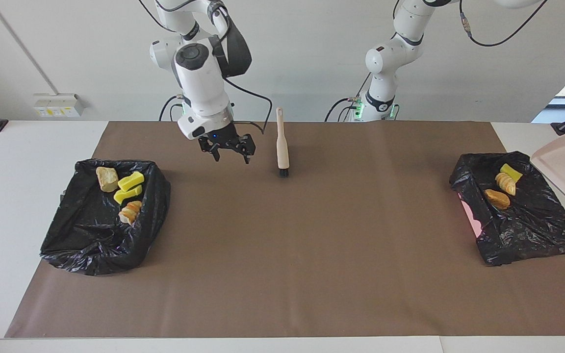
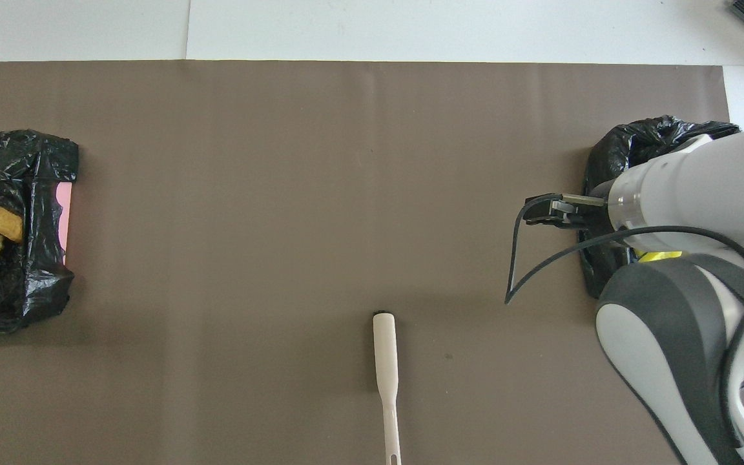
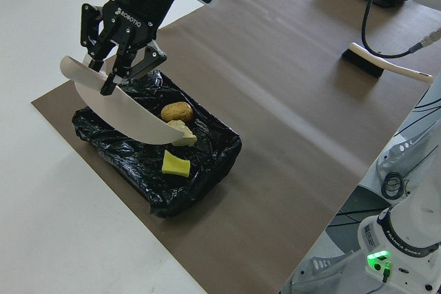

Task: Sweep and dump trash in bin
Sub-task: 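Carry the dustpan to the black bag with the left gripper and tip it, then return the dustpan to the mat center with the left gripper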

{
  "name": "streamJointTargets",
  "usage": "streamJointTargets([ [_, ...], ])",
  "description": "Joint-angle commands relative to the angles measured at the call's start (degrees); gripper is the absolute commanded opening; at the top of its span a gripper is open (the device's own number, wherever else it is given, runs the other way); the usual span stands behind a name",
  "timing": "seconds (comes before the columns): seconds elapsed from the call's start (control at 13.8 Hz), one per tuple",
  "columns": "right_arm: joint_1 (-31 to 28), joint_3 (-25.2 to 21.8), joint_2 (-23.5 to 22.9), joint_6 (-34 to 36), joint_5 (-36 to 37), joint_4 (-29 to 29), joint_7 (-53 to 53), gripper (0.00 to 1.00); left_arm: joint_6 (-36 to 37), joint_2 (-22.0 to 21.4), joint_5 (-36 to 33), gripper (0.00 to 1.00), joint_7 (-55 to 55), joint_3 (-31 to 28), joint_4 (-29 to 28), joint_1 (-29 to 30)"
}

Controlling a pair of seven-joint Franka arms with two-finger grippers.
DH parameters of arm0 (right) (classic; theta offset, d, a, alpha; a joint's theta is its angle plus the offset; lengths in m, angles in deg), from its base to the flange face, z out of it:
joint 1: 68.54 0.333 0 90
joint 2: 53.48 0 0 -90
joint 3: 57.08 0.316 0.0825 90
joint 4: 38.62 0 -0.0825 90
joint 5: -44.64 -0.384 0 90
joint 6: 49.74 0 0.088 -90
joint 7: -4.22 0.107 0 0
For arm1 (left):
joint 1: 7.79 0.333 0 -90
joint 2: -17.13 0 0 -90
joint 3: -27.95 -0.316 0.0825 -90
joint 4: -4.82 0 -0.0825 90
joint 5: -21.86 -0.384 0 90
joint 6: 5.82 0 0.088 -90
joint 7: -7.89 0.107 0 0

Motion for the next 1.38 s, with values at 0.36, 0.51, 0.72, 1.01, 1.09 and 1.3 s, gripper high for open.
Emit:
streamJointTargets([
  [0.36,-4.6,-0.4,-0.2,14.7,3.9,10.1,-0.8,1.0,3.2,-1.6,22.4,0.0,-22.5,-0.3,-5.4,-8.0],
  [0.51,-4.6,-1.0,-0.2,14.2,2.8,10.2,-0.8,1.0,2.6,-1.9,24.1,0.0,-33.1,-0.2,-8.2,-11.9],
  [0.72,-5.7,-1.4,-0.2,13.6,2.8,10.1,-1.1,1.0,1.7,-1.0,29.1,0.0,-46.9,-0.2,-9.7,-18.3],
  [1.01,-6.8,-3.2,-0.1,14.0,-0.1,11.5,-10.8,1.0,-4.2,1.1,33.7,0.0,-70.1,-0.3,-11.3,-29.2],
  [1.09,-6.8,-3.7,-0.2,15.0,0.6,12.4,-14.0,1.0,-4.7,2.6,33.8,0.0,-75.4,-0.2,-11.1,-31.8],
  [1.3,-6.4,-6.9,-0.1,16.9,0.6,13.3,-17.5,1.0,-8.7,5.8,34.3,0.0,-89.3,-0.2,-11.0,-39.1],
])
